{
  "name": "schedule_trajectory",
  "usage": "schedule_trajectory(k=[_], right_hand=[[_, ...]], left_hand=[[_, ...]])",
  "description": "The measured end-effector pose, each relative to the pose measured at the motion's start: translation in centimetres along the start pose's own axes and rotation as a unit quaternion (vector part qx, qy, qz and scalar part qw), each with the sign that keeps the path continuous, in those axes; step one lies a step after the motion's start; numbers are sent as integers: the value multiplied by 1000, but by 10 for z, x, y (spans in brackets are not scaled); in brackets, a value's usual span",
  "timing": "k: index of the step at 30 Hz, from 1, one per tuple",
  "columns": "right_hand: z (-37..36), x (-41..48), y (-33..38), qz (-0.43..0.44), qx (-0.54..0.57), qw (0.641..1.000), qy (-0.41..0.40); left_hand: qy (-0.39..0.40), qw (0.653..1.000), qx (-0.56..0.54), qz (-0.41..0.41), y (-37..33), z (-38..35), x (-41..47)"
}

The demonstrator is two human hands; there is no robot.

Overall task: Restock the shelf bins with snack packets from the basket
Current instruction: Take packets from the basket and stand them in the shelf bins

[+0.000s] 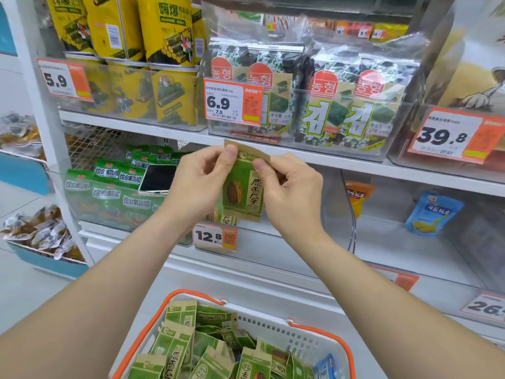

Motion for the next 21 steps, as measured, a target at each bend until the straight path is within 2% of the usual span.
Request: schedule_trajectory(k=[2, 4, 8, 13, 16, 21], right_hand=[[-1, -1, 6, 49, -32, 998, -16], [-6, -5, 0, 54, -51, 997, -14], [-25, -15, -21, 9, -64, 997, 34], [-62, -23, -57, -110, -79, 983, 125], [-89, -35, -73, -180, -69, 958, 213], [-104, -40, -78, -195, -103, 926, 305]], left_hand=[[12, 998, 64, -26, 3, 2, -2], [1, 994, 108, -29, 9, 7, -6], [-30, 978, 204, -27, 21, 20, -8], [36, 956, 289, 29, 42, 18, -12], [53, 919, 388, 41, 49, 14, -12], [100, 889, 447, 31, 57, 6, -16]])
Point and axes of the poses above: each hand's wrist, its own x-axis towards the middle knuckle, its own z-axis out of the back of the hand, y = z × x, the point moved 6 cm from there along x, towards the middle knuckle, and after that the axes turned 2 degrees about -z, right-handed, at the moved point
